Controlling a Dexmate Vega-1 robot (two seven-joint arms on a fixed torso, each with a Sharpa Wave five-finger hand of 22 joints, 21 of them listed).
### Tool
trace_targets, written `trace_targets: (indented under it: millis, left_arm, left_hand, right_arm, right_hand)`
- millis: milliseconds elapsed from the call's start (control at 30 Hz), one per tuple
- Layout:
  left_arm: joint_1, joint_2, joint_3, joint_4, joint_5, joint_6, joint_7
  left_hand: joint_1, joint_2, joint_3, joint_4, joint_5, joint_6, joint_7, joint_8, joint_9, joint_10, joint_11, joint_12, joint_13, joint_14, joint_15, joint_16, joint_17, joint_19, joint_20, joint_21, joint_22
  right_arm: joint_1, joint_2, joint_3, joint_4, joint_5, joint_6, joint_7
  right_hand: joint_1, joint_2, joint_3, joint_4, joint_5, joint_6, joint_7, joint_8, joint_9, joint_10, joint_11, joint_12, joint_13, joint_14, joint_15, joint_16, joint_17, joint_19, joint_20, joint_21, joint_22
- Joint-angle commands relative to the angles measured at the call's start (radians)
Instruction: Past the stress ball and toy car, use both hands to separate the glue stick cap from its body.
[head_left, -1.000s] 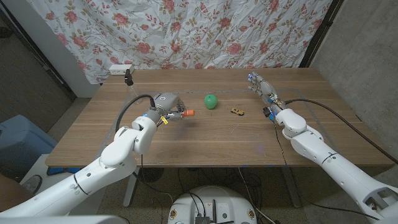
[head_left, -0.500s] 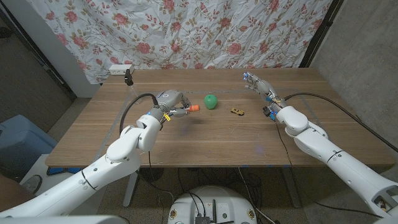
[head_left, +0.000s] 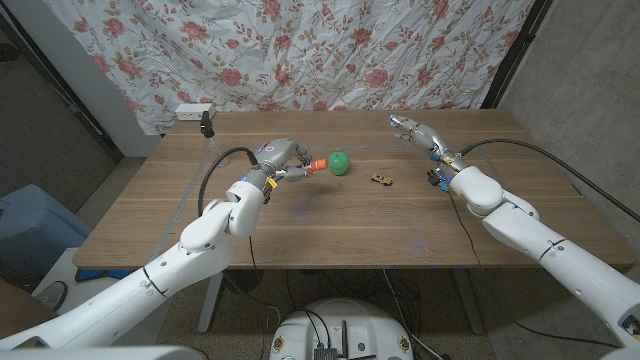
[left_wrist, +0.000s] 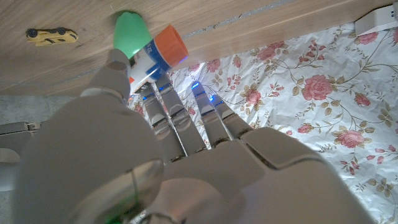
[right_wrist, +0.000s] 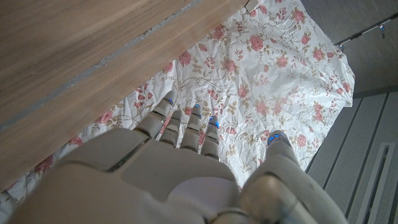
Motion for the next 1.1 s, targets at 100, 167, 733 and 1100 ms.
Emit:
trace_targets:
  millis: [100, 167, 733, 1100]
  left_arm:
    - [-0.068, -0.024, 0.038, 0.054, -0.053, -0.049, 0.038]
    - [-0.077, -0.027, 0.042, 0.061, -0.065, -0.062, 0.039]
    - [-0.133, -0.069, 0.085, 0.119, -0.093, -0.108, 0.069]
    - [-0.152, -0.094, 0.103, 0.133, -0.093, -0.101, 0.081]
  left_hand:
    - [0.011, 0.023, -0.006, 0.003, 0.005, 0.111, 0.008, -0.001, 0.004, 0.036, -0.030, 0.004, 0.000, 0.008, -0.137, -0.002, 0.003, 0.002, -0.004, 0.001, 0.003]
    - [0.010, 0.023, -0.006, 0.003, 0.005, 0.112, 0.007, -0.001, 0.004, 0.036, -0.030, 0.004, 0.000, 0.008, -0.137, -0.002, 0.003, 0.001, -0.004, 0.001, 0.003]
    - [0.006, 0.023, -0.012, 0.004, 0.005, 0.112, 0.009, -0.005, 0.004, 0.040, -0.029, 0.003, 0.000, 0.005, -0.135, -0.005, 0.002, -0.001, -0.002, 0.000, 0.003]
    - [0.002, 0.026, -0.015, 0.006, 0.005, 0.112, 0.012, -0.006, 0.004, 0.040, -0.029, 0.003, 0.000, 0.006, -0.135, -0.004, 0.002, -0.005, 0.000, -0.001, 0.004]
  right_arm:
    - [0.014, -0.048, -0.001, 0.009, -0.097, 0.075, 0.032]
    - [0.015, -0.051, 0.000, 0.015, -0.106, 0.093, 0.035]
    - [0.000, -0.127, 0.022, -0.041, -0.146, 0.106, 0.105]
    - [0.002, -0.159, 0.023, -0.061, -0.168, 0.123, 0.153]
  right_hand:
    - [0.025, -0.019, 0.002, -0.022, -0.005, -0.026, 0.011, -0.004, 0.003, -0.015, -0.003, -0.005, 0.006, -0.010, 0.002, -0.003, -0.001, -0.011, 0.009, -0.002, 0.004]
    - [0.030, -0.024, 0.002, -0.026, -0.006, -0.030, 0.011, -0.003, 0.004, -0.017, -0.004, -0.005, 0.006, -0.012, 0.001, -0.004, -0.002, -0.013, 0.011, -0.002, 0.004]
    - [0.101, -0.085, 0.005, -0.047, -0.005, -0.092, 0.026, 0.003, 0.010, -0.056, -0.011, -0.009, 0.017, -0.062, 0.034, -0.012, -0.007, -0.095, 0.045, -0.012, 0.005]
    - [0.133, -0.091, 0.015, -0.050, -0.004, -0.103, 0.029, 0.008, 0.012, -0.061, -0.005, -0.007, 0.022, -0.064, 0.052, -0.008, -0.009, -0.106, 0.052, -0.009, 0.005]
